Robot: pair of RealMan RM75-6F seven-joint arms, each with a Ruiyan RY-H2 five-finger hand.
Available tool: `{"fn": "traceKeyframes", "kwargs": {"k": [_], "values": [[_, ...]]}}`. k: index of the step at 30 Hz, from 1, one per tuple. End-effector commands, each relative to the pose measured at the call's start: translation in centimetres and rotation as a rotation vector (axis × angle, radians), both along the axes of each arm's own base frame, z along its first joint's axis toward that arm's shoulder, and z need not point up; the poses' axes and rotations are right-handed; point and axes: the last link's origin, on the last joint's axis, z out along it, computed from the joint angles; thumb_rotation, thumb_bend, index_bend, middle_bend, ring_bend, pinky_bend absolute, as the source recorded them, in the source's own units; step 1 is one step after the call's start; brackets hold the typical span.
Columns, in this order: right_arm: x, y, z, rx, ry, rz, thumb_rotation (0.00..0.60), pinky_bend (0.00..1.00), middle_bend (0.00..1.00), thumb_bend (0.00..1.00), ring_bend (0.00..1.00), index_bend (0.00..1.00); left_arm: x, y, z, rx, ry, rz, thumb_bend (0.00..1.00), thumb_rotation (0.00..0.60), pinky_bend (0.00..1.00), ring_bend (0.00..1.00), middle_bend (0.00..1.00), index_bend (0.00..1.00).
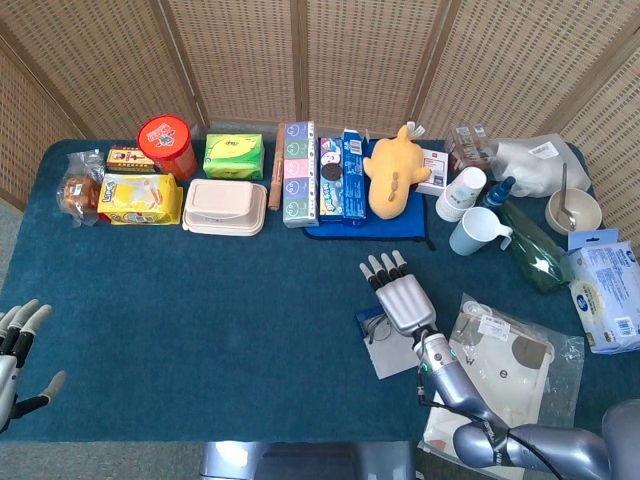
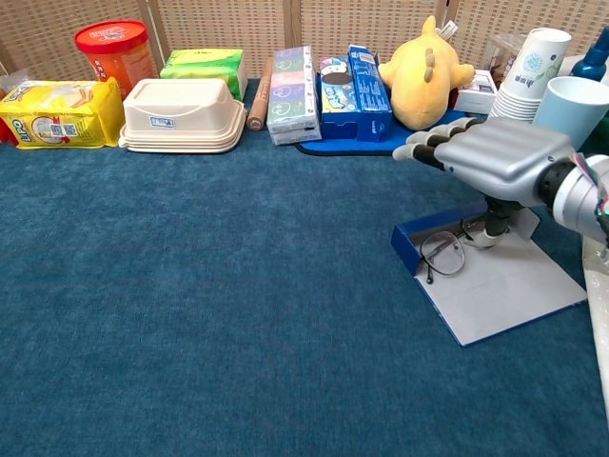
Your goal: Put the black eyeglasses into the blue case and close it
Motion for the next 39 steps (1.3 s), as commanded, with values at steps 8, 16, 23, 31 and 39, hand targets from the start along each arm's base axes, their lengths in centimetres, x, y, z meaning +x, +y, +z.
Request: {"fn": "traceKeyframes", "kwargs": {"k": [8, 16, 23, 31, 39], "values": [[0.3, -1.2, 0.1, -0.013, -0.006, -0.018, 0.6, 0.05, 0.0, 0.08, 0.0, 0.0, -0.2, -0.1, 0.0, 0.0, -0.003, 0.003, 0.27, 0.6, 0.0, 0.0, 0.06, 0.04], [0.6, -0.9, 1.0, -0.008, 0.001, -0.032, 0.6, 0.05, 0.0, 0.1, 0.0, 0.0, -0.3, -0.1, -0.1, -0.002, -0.009, 0.002, 0.27, 0.6, 0.0, 0.0, 0.06, 0.04], [1.5, -0.2, 3.2, 0.069, -0.046, -0.08, 0.6, 0.05, 0.04, 0.43, 0.0, 0.0, -0.2, 0.1, -0.5, -0.012, -0.02, -0.009, 0.27, 0.6, 0.0, 0.0, 0.06, 0.04], [1.7, -1.3, 4.7, 0.171, -0.132, -0.201, 0.6, 0.06, 0.11, 0.51, 0.0, 0.1, -0.3, 0.1, -0.8, -0.022, -0.028, -0.007, 0.27, 0.6, 0.0, 0.0, 0.06, 0.03], [0.8, -2.9, 5.4, 0.171, -0.157, -0.278, 0.6, 0.09, 0.18, 0.53, 0.06, 0.18, -0.2, 0.5, -1.3, -0.046, -0.041, -0.005, 0.27, 0.6, 0.0, 0.0, 0.06, 0.03]]}}
